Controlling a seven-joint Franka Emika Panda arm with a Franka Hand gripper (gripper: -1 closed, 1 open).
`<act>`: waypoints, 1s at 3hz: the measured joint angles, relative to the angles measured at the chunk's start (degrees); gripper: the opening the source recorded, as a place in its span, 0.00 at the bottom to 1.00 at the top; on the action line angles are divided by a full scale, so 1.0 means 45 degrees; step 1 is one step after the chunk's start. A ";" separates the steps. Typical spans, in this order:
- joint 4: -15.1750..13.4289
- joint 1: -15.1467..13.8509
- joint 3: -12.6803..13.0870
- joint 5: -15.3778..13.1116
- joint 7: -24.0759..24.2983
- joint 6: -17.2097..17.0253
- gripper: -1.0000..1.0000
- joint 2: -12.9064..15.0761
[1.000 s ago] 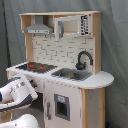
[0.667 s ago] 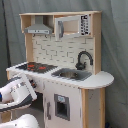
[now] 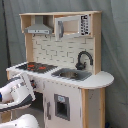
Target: Play with the kitchen
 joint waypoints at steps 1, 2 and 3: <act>-0.0003 0.0003 0.0002 0.0000 0.1351 0.0000 0.00 -0.0001; 0.0011 0.0030 -0.0003 0.0009 0.1862 -0.0001 0.00 -0.0003; 0.0019 0.0038 -0.0007 0.0016 0.1877 -0.0001 1.00 -0.0003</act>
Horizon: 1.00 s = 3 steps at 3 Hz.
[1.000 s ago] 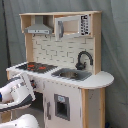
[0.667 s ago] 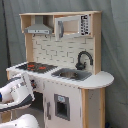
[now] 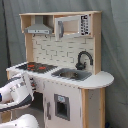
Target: Play with the kitchen
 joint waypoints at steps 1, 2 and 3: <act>-0.0592 0.1154 0.0072 -0.0076 -0.0837 -0.0233 1.00 -0.0017; -0.1378 0.2277 0.0077 -0.0087 -0.1204 -0.1067 1.00 -0.0016; -0.2034 0.3229 0.0101 -0.0095 -0.1524 -0.1824 1.00 -0.0013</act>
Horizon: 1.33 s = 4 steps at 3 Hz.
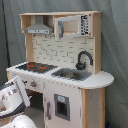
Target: Play with the kitchen
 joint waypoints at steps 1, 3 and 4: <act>-0.0302 0.0604 0.0014 -0.0030 -0.0879 -0.0718 1.00 0.0003; -0.1058 0.2268 0.0008 0.0002 -0.1383 -0.2374 1.00 0.0029; -0.1570 0.3151 -0.0010 0.0032 -0.0968 -0.3211 1.00 0.0038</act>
